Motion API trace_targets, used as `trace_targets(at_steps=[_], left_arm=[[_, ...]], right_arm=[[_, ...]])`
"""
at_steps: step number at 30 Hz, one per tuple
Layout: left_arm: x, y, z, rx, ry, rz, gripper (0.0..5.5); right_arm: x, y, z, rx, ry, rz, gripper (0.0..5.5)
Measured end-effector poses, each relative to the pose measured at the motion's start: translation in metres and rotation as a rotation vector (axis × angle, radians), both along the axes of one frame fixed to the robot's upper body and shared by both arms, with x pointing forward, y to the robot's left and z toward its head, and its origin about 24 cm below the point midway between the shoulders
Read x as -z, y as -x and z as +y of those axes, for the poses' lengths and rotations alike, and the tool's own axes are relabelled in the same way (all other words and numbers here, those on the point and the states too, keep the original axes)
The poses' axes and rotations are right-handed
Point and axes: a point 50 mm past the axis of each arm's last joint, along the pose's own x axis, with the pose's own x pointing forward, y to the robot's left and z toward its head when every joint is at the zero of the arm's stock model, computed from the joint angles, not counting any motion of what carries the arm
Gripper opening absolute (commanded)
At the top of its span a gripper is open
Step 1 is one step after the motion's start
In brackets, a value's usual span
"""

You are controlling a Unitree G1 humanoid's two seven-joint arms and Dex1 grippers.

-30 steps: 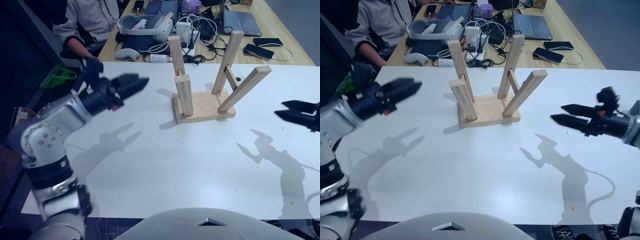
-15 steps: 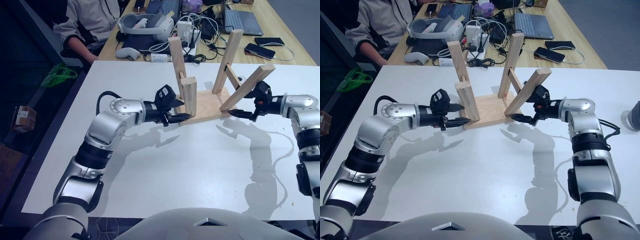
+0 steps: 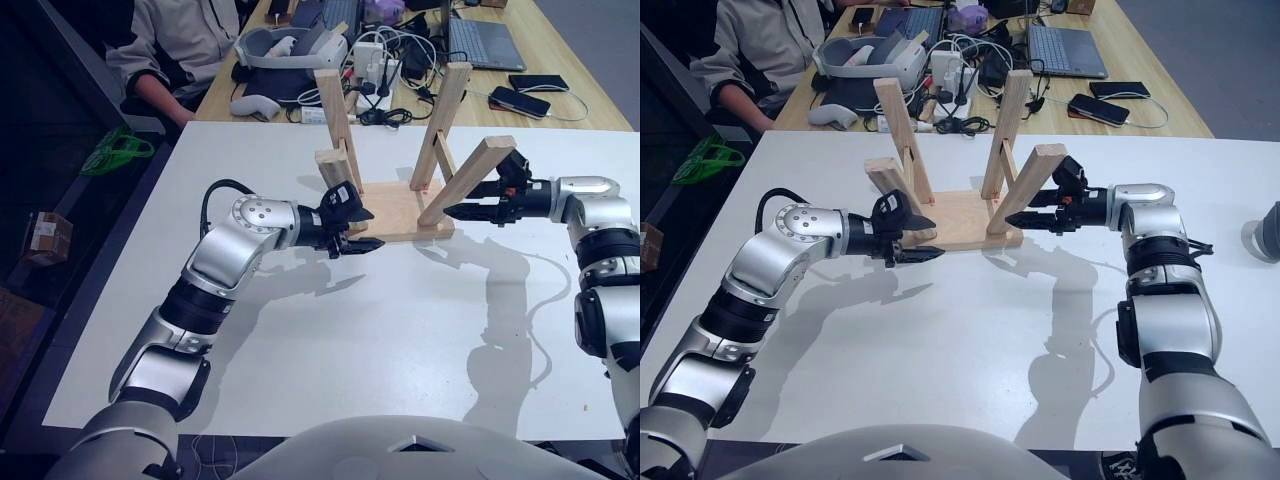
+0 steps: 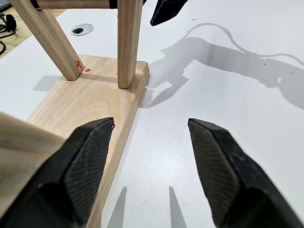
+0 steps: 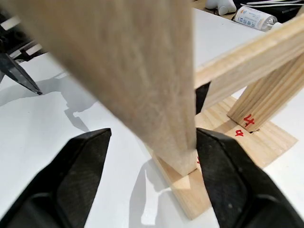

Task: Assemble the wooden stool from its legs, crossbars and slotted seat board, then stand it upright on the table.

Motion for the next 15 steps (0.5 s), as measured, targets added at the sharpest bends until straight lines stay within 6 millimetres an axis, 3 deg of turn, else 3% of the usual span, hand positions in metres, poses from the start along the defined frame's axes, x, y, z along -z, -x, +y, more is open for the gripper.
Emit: trace_targets(at_steps=[4, 11, 15], left_arm=[[-0.003, 0.001, 0.000, 0.004, 0.005, -0.010, 2.92], [-0.007, 0.003, 0.001, 0.004, 0.014, -0.022, 2.92], [-0.009, 0.005, 0.000, 0.006, 0.014, -0.023, 2.92]], right_arm=[[0.001, 0.000, 0.007, -0.012, -0.044, 0.051, 2.02], [-0.006, 0.002, 0.014, -0.034, -0.145, 0.166, 1.64], [-0.016, 0.002, 0.023, -0.001, -0.299, 0.244, 1.35]])
